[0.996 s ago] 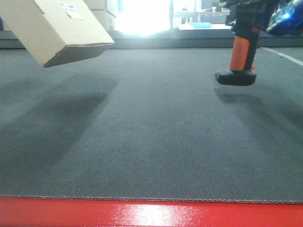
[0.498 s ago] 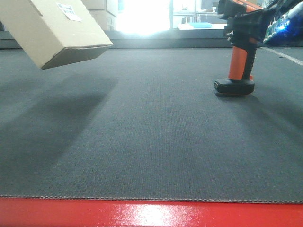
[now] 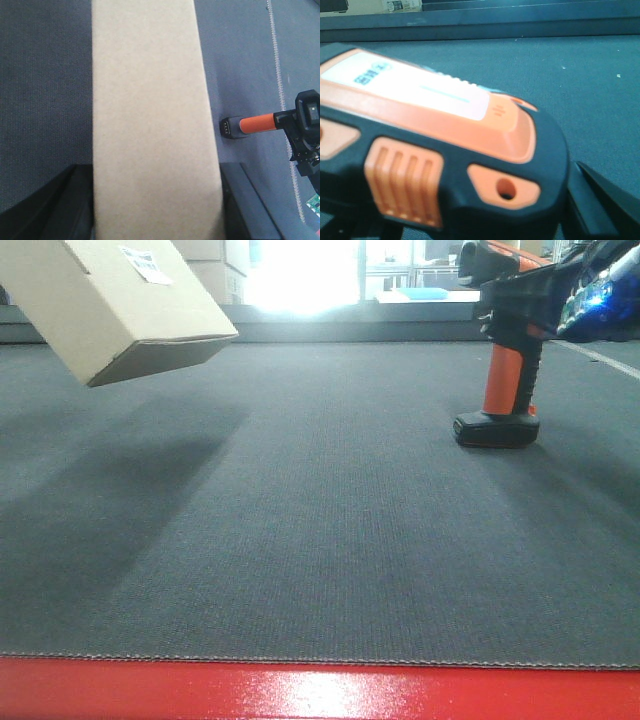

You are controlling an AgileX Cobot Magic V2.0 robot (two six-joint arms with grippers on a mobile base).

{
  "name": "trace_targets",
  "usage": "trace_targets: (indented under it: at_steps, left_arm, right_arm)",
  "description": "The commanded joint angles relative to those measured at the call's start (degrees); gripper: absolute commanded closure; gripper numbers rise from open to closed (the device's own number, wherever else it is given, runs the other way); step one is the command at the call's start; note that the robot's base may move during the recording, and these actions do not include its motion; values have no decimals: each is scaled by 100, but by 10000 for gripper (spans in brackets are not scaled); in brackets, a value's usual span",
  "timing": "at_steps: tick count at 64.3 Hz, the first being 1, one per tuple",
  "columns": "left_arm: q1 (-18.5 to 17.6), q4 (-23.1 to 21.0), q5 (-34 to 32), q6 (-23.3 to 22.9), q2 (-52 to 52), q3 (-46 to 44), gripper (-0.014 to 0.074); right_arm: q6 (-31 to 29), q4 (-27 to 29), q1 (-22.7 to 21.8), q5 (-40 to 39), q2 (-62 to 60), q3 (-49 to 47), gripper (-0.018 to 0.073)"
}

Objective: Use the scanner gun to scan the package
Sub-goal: 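Lower the scanner gun onto the belt and open the right gripper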

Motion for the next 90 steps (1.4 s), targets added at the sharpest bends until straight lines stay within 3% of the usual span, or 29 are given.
trace_targets:
  at_steps: [1,9,19,90]
  left_arm:
    - [-17,-145,15,22,-35,-22,707]
    - [-17,-145,24,22,-35,-22,707]
    - [-17,-145,27,22,-35,-22,707]
    - [-17,-155,13,22,-35,-22,707]
  right_arm:
    - [13,-34,-31,-134,-55,-32,342]
    - [13,-34,-31,-91,-55,-32,113]
    - [13,-34,-31,180,-67,-32,-6]
    - [13,-34,-31,2049,-681,-32,-1]
